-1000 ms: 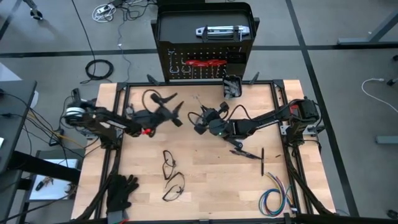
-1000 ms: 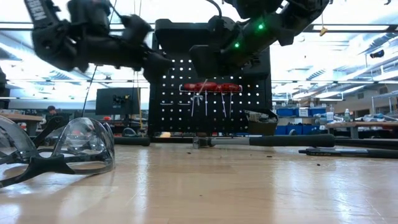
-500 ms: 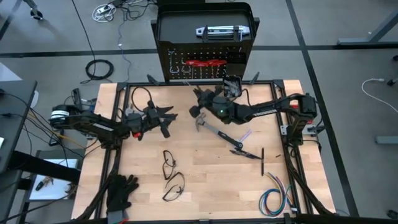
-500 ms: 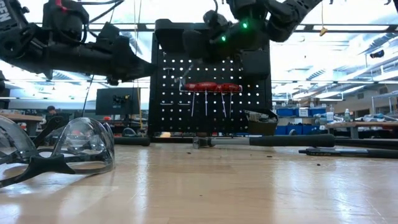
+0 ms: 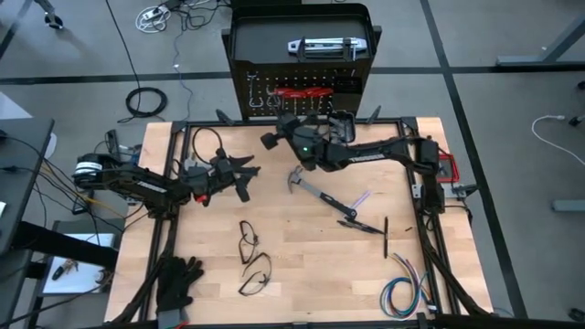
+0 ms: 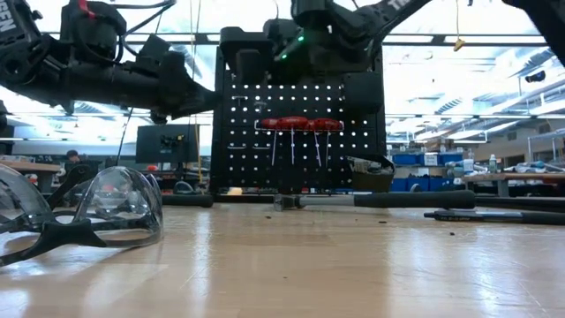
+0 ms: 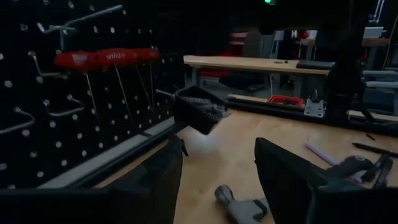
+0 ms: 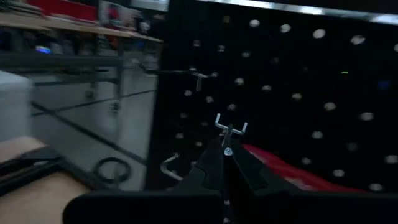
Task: Hang tools onto peg board
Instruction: Hang the hook on the pegboard
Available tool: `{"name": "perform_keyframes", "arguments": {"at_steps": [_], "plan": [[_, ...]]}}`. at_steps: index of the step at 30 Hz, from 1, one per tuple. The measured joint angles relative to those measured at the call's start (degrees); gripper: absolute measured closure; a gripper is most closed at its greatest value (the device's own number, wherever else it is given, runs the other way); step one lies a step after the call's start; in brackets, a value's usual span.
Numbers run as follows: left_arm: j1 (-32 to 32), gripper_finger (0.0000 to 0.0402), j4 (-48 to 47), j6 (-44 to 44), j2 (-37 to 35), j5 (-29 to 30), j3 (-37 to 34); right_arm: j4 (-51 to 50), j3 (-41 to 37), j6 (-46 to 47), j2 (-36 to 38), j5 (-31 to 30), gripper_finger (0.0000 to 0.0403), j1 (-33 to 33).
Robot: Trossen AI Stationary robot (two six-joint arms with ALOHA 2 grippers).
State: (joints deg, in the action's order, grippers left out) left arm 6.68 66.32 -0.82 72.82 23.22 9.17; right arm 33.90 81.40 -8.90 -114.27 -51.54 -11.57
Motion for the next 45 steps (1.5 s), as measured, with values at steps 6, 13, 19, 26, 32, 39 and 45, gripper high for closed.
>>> {"name": "perform_keyframes", "arguments": {"at_steps": [6, 13, 19, 26, 32, 39, 45], "plan": [[0.0, 0.0204, -1.8, -0.7, 0.02, -1.21, -0.09, 0.52, 5.66, -7.7, -2.85, -3.78, 0.0394, 0.11], [0.0, 0.0204, -1.83, 3.7, 0.02, -1.24, -0.09, -0.75, 8.52, -9.01, -2.39, -4.64, 0.0394, -0.47], [-0.01, 0.0204, 0.65, 3.84, 0.02, -1.24, -0.07, -12.43, 13.93, -3.22, -2.83, -2.28, 0.0394, -1.95], [0.0, 0.0204, 1.57, 8.37, 0.04, -0.72, -0.06, -14.71, 14.8, 1.21, -2.83, -2.15, 0.0394, -2.43], [0.0, 0.0204, 1.62, 7.92, 0.04, -0.09, -0.06, -15.19, 14.82, 2.77, -2.83, 0.14, 0.0394, -2.93], [-0.04, 0.0204, 1.55, 8.16, 0.04, 0.11, -0.06, -17.28, 14.84, 4.8, -2.83, -0.35, 0.0394, -3.64], [-0.04, 0.0204, 0.47, 8.11, 0.04, 0.11, -0.06, -17.2, 14.84, 4.32, -2.83, -0.92, 0.0394, -4.03]]}}
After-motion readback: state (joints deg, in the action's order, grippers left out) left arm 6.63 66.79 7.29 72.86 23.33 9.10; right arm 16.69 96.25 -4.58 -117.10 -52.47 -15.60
